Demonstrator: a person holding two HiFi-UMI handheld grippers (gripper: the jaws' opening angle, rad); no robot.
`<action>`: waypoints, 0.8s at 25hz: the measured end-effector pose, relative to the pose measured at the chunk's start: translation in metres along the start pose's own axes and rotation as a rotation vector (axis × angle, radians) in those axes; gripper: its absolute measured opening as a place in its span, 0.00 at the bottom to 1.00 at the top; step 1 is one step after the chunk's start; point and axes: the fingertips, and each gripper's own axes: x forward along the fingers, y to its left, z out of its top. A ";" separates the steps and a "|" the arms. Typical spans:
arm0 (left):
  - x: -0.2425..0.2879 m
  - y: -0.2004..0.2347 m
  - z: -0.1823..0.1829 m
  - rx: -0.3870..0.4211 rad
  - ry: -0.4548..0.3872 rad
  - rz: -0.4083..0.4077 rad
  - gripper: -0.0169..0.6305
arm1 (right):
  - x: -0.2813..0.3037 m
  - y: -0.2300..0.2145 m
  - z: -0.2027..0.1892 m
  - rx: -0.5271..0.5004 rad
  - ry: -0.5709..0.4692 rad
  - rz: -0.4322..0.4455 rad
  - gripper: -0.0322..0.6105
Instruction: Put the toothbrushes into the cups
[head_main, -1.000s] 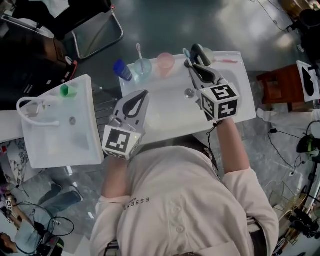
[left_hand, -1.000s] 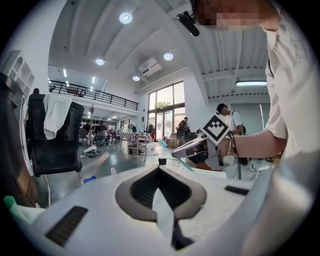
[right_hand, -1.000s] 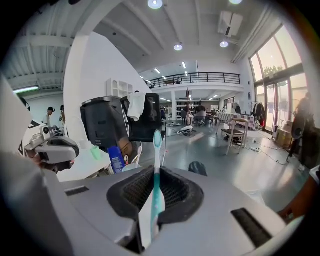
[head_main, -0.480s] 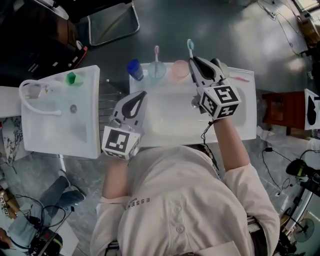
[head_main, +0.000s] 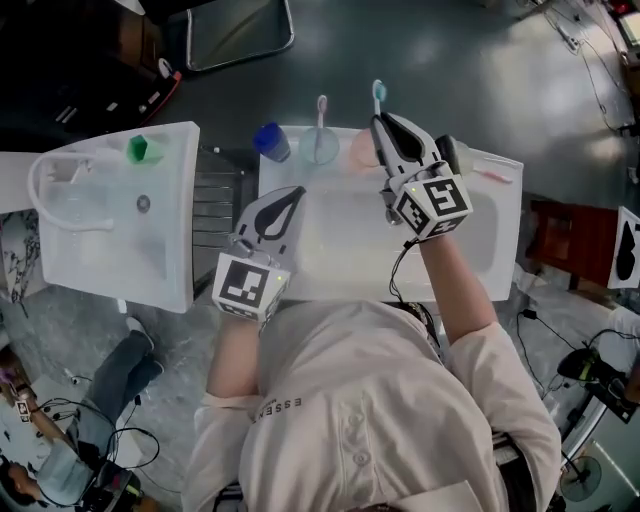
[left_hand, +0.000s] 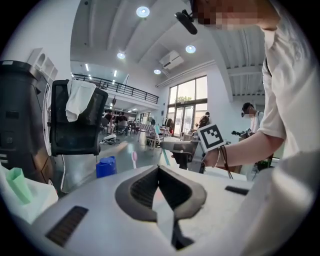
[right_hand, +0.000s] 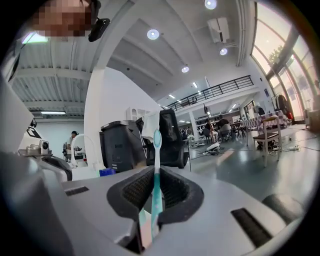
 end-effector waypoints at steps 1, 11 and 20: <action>0.002 -0.001 -0.002 -0.005 0.008 -0.003 0.03 | 0.002 0.000 -0.005 0.000 0.009 0.006 0.12; 0.014 0.004 -0.009 -0.043 0.019 0.004 0.03 | 0.005 -0.013 -0.045 0.024 0.096 -0.008 0.12; 0.014 0.008 -0.010 -0.052 0.017 -0.019 0.03 | 0.003 0.003 -0.062 0.021 0.212 0.015 0.27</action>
